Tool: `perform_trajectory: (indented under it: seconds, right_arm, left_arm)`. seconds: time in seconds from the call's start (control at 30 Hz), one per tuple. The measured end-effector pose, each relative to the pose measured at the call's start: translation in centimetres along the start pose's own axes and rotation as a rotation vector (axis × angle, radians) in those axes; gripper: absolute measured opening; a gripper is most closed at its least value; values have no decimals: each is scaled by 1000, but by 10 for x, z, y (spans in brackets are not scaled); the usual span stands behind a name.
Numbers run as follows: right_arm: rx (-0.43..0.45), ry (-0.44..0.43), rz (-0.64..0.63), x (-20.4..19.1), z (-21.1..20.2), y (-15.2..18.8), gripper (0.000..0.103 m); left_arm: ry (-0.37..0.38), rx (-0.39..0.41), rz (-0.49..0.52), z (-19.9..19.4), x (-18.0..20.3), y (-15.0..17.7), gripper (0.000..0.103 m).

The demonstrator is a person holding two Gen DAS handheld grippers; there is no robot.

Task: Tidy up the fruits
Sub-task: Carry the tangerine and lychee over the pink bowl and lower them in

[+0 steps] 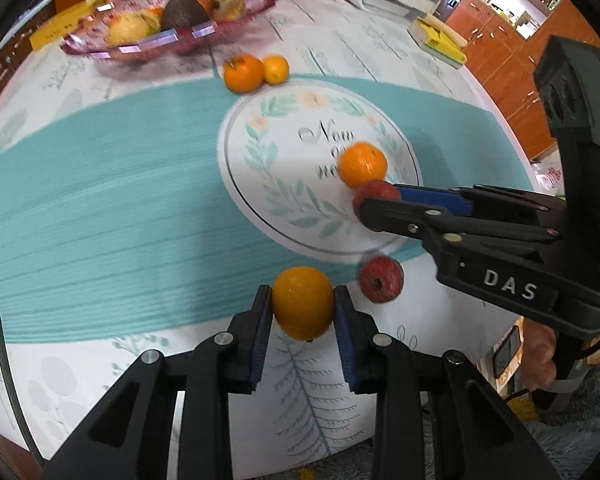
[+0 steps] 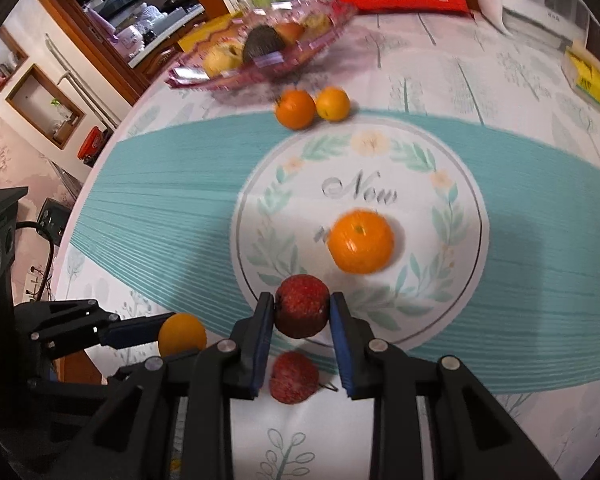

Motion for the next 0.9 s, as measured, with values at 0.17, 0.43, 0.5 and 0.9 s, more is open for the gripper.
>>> perform_trajectory:
  seconds: [0.17,0.43,0.5,0.9]
  right_arm:
    - [58,-3,-42,-12,-18,-26,28]
    - [185,1,-152,-36,-58,-91,28]
    - [219,22,-185,-41,-68,-109,28]
    - [401,89,-196,-43,-111,-234,28]
  left_arm:
    - [-33,64,2,-24,-12,-26,29]
    - [-110,197,8,-71,-36,-88,29]
    - [-136,234,23,-84,-43,-104,29]
    - [-297,419,110,-155,-71,-217,29]
Point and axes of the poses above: each gripper's, at about its wrist camera, not at the fingertips, and z roughly the way its jaws point, x to its right, y to its underside, the point moved 4 cm from there along z, roughly the way its jaws point, and after that the axes turned 11 degrees about x, right-handed, at the moved point
